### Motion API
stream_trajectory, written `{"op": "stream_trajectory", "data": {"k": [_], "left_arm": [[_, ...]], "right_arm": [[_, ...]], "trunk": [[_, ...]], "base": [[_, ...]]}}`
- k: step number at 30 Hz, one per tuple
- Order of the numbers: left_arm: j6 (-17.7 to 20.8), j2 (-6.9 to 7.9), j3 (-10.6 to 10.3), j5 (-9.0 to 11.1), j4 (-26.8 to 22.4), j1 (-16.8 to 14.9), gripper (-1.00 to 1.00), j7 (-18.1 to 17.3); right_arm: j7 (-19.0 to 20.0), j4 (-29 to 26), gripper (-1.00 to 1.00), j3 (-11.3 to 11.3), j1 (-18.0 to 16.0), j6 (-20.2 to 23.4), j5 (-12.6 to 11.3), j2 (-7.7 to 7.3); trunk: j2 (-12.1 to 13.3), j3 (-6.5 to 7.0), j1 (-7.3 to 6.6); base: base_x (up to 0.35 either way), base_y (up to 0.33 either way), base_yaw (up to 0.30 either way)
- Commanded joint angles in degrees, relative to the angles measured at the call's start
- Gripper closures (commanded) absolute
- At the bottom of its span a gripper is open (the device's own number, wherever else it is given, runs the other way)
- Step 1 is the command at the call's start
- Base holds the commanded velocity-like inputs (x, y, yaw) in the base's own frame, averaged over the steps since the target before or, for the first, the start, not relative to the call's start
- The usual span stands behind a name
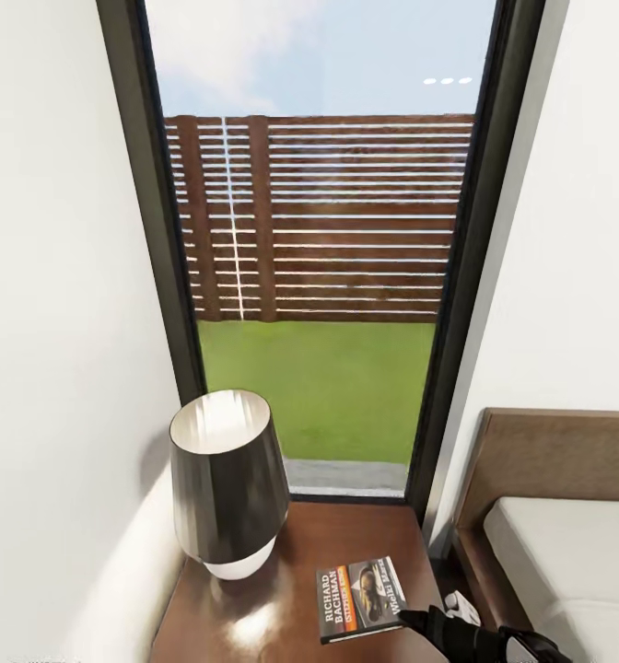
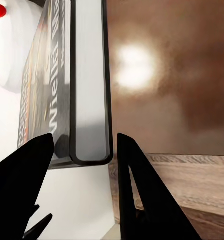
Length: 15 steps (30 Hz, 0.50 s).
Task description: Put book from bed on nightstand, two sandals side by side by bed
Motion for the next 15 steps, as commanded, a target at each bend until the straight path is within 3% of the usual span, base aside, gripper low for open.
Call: {"op": "stream_trajectory", "data": {"k": [1, 15], "left_arm": [[-0.2, 0.03, -0.4, 0.6, 0.0, 0.0, -1.00, -0.2], [-0.2, 0.05, -0.3, 0.6, -0.1, 0.0, -1.00, -0.1]], "right_arm": [[0.0, 0.0, 1.00, 0.2, -0.2, 0.5, -0.6, -0.04], [-0.1, 0.0, 1.00, 0.1, -2.0, 1.8, -0.6, -0.15]], "trunk": [[-0.4, -0.24, 0.22], [-1.2, -0.60, 0.66]], "base": [[0.000, 0.000, 0.000], [0.000, 0.000, 0.000]]}}
